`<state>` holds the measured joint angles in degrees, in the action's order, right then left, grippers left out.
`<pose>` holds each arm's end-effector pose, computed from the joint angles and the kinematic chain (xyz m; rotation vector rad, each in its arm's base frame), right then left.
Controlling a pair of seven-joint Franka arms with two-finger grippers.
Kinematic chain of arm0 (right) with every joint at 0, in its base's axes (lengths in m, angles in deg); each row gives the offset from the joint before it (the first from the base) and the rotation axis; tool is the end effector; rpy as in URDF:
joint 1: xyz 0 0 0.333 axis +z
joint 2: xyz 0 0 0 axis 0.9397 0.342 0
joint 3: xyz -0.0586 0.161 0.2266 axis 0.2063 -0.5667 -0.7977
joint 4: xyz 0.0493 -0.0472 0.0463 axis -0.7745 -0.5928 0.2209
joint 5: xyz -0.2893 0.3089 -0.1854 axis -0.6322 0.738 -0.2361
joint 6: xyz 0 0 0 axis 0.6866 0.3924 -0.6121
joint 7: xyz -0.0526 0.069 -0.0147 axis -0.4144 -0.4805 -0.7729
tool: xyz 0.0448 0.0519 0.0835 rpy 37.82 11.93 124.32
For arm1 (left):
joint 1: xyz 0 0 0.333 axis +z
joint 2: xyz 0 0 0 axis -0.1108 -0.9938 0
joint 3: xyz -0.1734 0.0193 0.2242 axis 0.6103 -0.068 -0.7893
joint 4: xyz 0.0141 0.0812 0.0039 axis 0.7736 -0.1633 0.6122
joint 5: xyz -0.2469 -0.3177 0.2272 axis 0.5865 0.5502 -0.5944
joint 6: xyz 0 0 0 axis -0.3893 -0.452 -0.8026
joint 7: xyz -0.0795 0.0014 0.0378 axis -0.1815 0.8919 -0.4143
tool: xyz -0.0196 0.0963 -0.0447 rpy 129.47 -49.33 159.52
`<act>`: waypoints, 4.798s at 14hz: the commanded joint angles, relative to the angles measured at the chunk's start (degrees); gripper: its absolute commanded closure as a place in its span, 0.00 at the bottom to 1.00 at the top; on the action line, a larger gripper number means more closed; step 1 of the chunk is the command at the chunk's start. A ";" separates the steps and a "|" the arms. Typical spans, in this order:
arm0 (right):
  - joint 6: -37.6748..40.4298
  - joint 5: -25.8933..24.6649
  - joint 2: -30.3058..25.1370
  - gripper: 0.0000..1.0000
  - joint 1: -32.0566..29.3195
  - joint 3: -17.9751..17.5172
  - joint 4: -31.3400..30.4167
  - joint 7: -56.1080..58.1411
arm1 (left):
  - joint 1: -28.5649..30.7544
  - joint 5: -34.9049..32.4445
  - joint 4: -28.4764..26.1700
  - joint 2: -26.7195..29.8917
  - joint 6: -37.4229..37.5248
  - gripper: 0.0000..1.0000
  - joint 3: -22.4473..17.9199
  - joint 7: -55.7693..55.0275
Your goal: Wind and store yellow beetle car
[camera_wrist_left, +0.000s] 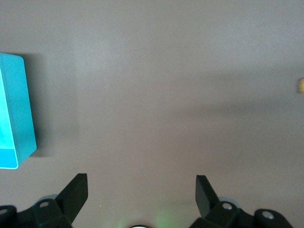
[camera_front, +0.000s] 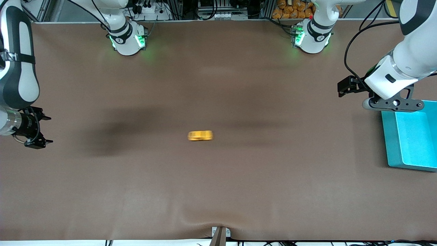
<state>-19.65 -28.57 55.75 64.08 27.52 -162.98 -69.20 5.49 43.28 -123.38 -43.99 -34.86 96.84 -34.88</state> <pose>0.6769 -0.1426 0.3578 2.3609 -1.8581 -0.1385 0.6323 -0.1285 0.5610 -3.1248 0.1502 0.1568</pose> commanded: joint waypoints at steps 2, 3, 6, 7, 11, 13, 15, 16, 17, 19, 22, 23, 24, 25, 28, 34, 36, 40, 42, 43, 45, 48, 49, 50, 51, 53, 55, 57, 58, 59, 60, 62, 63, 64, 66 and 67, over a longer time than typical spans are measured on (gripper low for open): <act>4.47 -0.76 0.94 0.00 0.64 -0.06 5.67 6.22 | -0.10 -1.34 0.81 -0.49 -0.53 0.00 0.37 -0.89; 5.17 -0.67 0.94 0.00 1.52 -0.06 6.90 8.42 | 0.08 -1.34 0.81 -0.49 -0.62 0.00 0.37 -0.89; 8.33 0.03 0.76 0.00 2.76 -0.24 10.77 16.49 | 0.87 -1.34 0.28 -0.49 -0.63 0.00 0.02 -1.15; 10.00 0.03 0.85 0.00 2.76 -0.50 12.78 19.14 | 1.40 -1.34 0.28 -0.49 -0.54 0.00 0.02 -2.72; 14.14 2.58 0.50 0.00 2.76 -0.94 14.56 24.96 | 0.88 -1.43 -1.12 -0.40 0.34 0.00 0.55 -11.24; 15.89 2.58 -0.47 0.00 2.76 -1.29 14.83 25.05 | 1.92 -0.64 -2.71 -0.22 0.87 0.00 0.29 -11.96; 16.78 2.14 -0.56 0.00 3.90 -1.47 14.91 25.14 | 6.13 -0.37 -3.84 -0.66 2.01 0.00 0.20 -11.79; 17.48 2.58 -0.91 0.00 3.99 -1.64 14.91 25.05 | 7.36 -0.37 -5.07 -0.75 2.01 0.00 0.11 -12.05; 18.01 3.10 -1.69 0.00 3.99 -1.82 14.91 25.23 | 8.68 -0.72 -6.56 -1.10 1.49 0.00 0.02 -12.74; 18.10 3.46 -3.18 0.00 3.99 -2.70 14.91 28.81 | 10.27 -1.51 -9.99 -1.19 -2.18 0.00 -0.15 -18.78; 18.01 3.63 -4.42 0.00 3.64 -2.61 14.91 42.32 | 13.26 -3.27 -14.30 -0.84 -7.99 0.00 -0.07 -26.71; 17.84 3.64 -4.95 0.00 3.64 -2.61 14.91 46.19 | 14.83 -3.27 -15.09 -0.75 -8.96 0.00 -0.07 -27.60; 17.83 3.81 -5.82 0.00 3.64 -2.61 14.91 49.10 | 15.81 -3.27 -15.80 -0.58 -9.93 0.00 0.02 -28.30; 17.92 3.90 -6.61 0.00 3.64 -2.61 14.91 51.83 | 16.68 -3.27 -16.33 -0.49 -10.90 0.00 0.02 -29.09; 18.54 5.65 -10.65 0.00 3.90 -2.44 14.65 61.07 | 19.24 -3.27 -19.31 -0.31 -14.93 0.00 0.02 -34.09; 18.63 5.22 -12.42 0.00 3.99 -3.05 14.83 62.06 | 26.52 -3.27 -22.66 -0.49 -21.10 0.00 0.11 -45.53; 18.71 5.31 -13.47 0.00 3.99 -2.96 14.74 62.05 | 27.59 -3.01 -22.84 -1.10 -21.98 0.00 0.11 -47.36; 21.00 5.31 -14.36 0.00 4.17 -3.14 14.56 61.97 | 27.51 -0.56 -24.41 -1.98 -24.60 0.00 0.46 -56.59; 21.09 5.39 -14.62 0.00 4.52 -3.14 14.56 61.88 | 26.28 0.50 -27.04 -1.98 -28.03 0.00 0.81 -61.33; 21.09 5.39 -15.49 0.00 4.52 -3.14 14.47 61.88 | 24.62 0.59 -28.45 -2.07 -29.87 0.00 1.33 -64.40; 21.35 5.66 -16.55 0.00 4.61 -2.96 13.43 61.88 | 22.59 0.59 -32.05 -2.07 -34.43 0.00 2.91 -70.03; 21.79 5.66 -17.52 0.00 4.61 -3.05 12.37 61.88 | 22.41 0.59 -37.32 -2.07 -42.17 0.00 5.29 -76.54; 21.79 5.66 -17.52 0.00 4.61 -3.05 12.36 61.88 | 22.23 0.51 -38.91 -2.33 -44.72 0.00 5.38 -78.56; 21.88 5.57 -17.61 0.00 4.69 -3.05 12.36 61.88 | 21.97 0.51 -40.05 -2.94 -46.57 0.00 5.56 -80.50; 21.79 5.48 -17.61 0.00 4.78 -3.05 12.36 61.88 | 21.71 0.51 -40.93 -3.47 -48.24 0.00 5.91 -82.34; 21.70 4.87 -17.61 0.00 6.44 -2.79 12.45 61.88 | 21.62 0.51 -42.34 -4.87 -51.32 0.00 6.08 -84.81; 21.70 4.87 -18.04 0.00 6.54 -2.87 12.54 61.88 | 21.62 0.59 -43.92 -6.19 -54.48 0.00 8.09 -86.66; 21.79 4.87 -18.40 0.00 6.98 -2.87 12.28 61.88 | 21.62 0.51 -45.77 -6.55 -57.82 0.00 8.98 -87.63; 21.70 4.61 -18.14 0.00 7.33 -2.87 12.36 61.88 | 21.62 0.51 -46.21 -7.07 -59.32 0.00 9.07 -87.63; 21.70 4.17 -18.05 0.00 7.59 -2.87 12.28 61.88 | 21.62 0.51 -46.39 -7.95 -60.47 0.00 9.07 -87.63; 21.70 3.81 -18.05 0.00 7.68 -2.87 12.28 61.88 | 21.62 0.51 -46.39 -8.92 -61.61 0.00 9.16 -87.63; 21.88 3.55 -18.05 0.00 7.60 -2.79 12.19 61.88 | 21.62 0.42 -46.83 -10.76 -63.72 0.00 9.25 -87.63; 21.88 3.63 -18.05 0.00 7.59 -2.79 12.28 61.79 | 21.44 0.42 -47.27 -11.29 -64.51 0.00 9.25 -87.63; 21.88 3.64 -17.96 0.00 7.51 -2.79 12.19 61.79 | 20.74 0.42 -47.79 -11.65 -65.56 0.00 9.25 -87.63; 21.88 3.81 -17.78 0.00 7.07 -2.79 12.19 61.79 | 19.86 0.42 -48.15 -13.05 -67.15 0.00 9.25 -87.63; 21.79 3.81 -17.78 0.00 6.98 -2.70 12.19 61.79 | 19.25 0.24 -48.15 -13.84 -67.24 0.00 9.25 -87.72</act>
<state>2.36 -24.25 39.13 70.97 24.50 -149.58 -7.50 25.88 43.21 -170.89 -57.02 -100.46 105.94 -122.01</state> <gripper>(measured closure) 0.000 0.000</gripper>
